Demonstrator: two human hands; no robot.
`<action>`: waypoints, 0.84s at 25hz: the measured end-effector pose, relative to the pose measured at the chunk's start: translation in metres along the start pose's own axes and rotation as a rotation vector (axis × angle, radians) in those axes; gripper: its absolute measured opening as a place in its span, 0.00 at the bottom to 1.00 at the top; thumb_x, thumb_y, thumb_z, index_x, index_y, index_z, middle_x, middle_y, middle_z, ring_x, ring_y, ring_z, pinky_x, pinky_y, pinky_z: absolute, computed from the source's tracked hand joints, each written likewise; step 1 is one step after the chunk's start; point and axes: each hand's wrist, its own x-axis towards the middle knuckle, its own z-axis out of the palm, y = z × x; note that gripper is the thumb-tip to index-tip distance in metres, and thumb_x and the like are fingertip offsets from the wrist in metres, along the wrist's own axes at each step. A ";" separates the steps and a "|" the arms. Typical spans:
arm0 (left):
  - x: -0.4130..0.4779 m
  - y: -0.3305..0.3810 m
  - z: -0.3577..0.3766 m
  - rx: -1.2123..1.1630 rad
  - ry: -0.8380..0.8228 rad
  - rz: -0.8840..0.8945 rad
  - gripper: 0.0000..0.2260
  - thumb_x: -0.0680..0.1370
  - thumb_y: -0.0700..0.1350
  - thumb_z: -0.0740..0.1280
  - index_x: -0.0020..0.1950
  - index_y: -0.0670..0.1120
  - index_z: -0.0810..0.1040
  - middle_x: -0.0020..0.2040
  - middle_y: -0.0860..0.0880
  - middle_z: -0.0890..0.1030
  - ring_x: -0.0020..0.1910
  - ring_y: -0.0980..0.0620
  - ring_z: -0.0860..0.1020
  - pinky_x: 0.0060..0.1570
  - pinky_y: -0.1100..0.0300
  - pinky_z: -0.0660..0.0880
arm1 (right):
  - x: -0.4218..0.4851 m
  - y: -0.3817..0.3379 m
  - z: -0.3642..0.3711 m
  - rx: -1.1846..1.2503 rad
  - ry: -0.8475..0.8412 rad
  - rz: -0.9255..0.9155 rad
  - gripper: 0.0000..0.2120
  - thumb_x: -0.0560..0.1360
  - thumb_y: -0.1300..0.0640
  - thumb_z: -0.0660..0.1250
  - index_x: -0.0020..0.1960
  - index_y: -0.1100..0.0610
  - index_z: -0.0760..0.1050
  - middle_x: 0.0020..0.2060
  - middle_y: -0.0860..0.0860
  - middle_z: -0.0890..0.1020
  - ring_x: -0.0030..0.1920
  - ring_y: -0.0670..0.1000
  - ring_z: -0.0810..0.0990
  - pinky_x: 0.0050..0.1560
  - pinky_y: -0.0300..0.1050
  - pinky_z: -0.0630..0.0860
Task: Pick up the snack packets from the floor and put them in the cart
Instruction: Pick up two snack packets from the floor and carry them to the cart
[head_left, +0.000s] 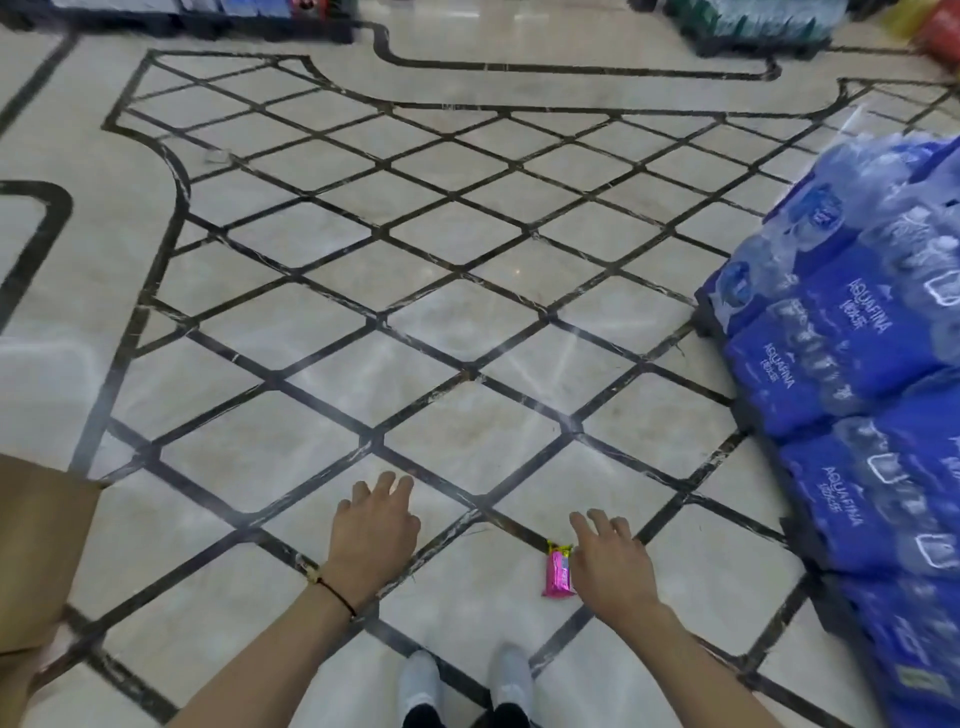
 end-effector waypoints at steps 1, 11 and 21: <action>0.010 -0.001 0.017 0.017 -0.009 -0.007 0.21 0.79 0.48 0.61 0.72 0.49 0.68 0.69 0.49 0.71 0.61 0.41 0.73 0.51 0.48 0.74 | 0.008 0.006 0.019 -0.001 -0.019 0.022 0.24 0.61 0.57 0.79 0.56 0.56 0.80 0.49 0.54 0.82 0.45 0.62 0.79 0.32 0.53 0.77; 0.116 -0.038 0.250 0.040 -0.040 -0.096 0.20 0.75 0.46 0.67 0.67 0.43 0.74 0.65 0.43 0.74 0.56 0.35 0.74 0.46 0.45 0.74 | 0.125 0.031 0.258 -0.058 -0.072 0.015 0.25 0.66 0.58 0.73 0.63 0.56 0.77 0.57 0.54 0.80 0.51 0.63 0.77 0.42 0.58 0.77; 0.223 -0.084 0.482 0.034 -0.080 -0.189 0.24 0.75 0.51 0.69 0.70 0.47 0.70 0.69 0.44 0.67 0.57 0.35 0.71 0.47 0.43 0.74 | 0.229 0.080 0.474 -0.064 -0.212 0.038 0.29 0.64 0.58 0.75 0.65 0.57 0.76 0.63 0.57 0.78 0.63 0.67 0.74 0.49 0.64 0.79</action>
